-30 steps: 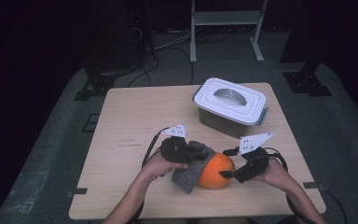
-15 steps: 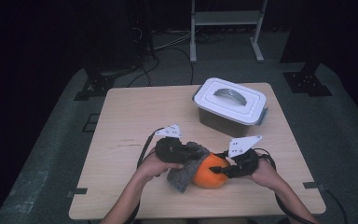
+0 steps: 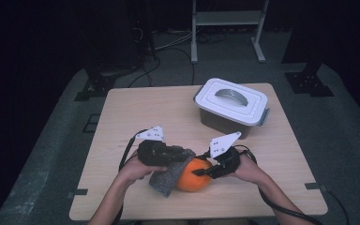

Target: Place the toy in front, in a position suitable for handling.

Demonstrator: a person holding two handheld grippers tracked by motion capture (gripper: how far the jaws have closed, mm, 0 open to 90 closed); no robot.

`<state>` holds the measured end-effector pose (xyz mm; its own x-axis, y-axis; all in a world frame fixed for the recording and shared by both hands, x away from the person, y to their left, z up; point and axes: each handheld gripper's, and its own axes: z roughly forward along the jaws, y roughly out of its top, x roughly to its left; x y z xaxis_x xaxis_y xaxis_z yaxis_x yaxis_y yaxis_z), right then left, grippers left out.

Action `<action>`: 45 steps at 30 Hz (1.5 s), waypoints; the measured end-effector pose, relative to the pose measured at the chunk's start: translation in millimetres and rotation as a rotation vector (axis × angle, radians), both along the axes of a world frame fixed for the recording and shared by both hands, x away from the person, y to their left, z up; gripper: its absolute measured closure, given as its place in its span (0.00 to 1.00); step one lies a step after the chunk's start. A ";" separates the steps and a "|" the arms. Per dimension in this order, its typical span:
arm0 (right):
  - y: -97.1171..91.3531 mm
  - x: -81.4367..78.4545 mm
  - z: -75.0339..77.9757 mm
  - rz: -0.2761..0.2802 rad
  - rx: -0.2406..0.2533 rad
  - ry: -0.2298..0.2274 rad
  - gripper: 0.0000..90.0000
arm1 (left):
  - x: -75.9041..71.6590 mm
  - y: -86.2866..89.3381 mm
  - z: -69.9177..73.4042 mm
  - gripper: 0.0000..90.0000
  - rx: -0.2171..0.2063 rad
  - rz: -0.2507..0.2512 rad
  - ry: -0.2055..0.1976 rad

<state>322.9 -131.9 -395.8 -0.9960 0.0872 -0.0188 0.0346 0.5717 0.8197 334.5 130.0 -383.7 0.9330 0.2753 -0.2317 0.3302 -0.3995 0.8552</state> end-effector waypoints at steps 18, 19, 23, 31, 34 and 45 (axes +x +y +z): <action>-53.8 10.8 -19.1 -0.056 -0.002 0.063 0.54 | 7.3 -12.9 -13.3 0.82 0.006 -0.005 0.040; -55.5 11.0 -20.1 -0.069 0.002 0.077 0.51 | 7.3 -14.7 -13.4 0.82 0.006 -0.005 0.041; -55.5 7.2 -16.8 -0.121 -0.011 0.114 0.34 | 7.2 -22.1 -12.8 0.82 0.013 -0.008 0.039; -42.5 -1.5 -6.9 -0.127 -0.034 0.081 0.28 | 6.7 -30.5 -9.9 0.82 0.028 -0.018 0.025; -43.2 0.1 -11.0 -0.123 -0.023 0.086 0.36 | 6.8 -27.8 -9.3 0.82 0.031 -0.017 0.023; -67.5 3.8 -22.3 -0.132 0.003 0.110 0.43 | 7.2 -24.3 -10.6 0.81 0.022 -0.011 0.023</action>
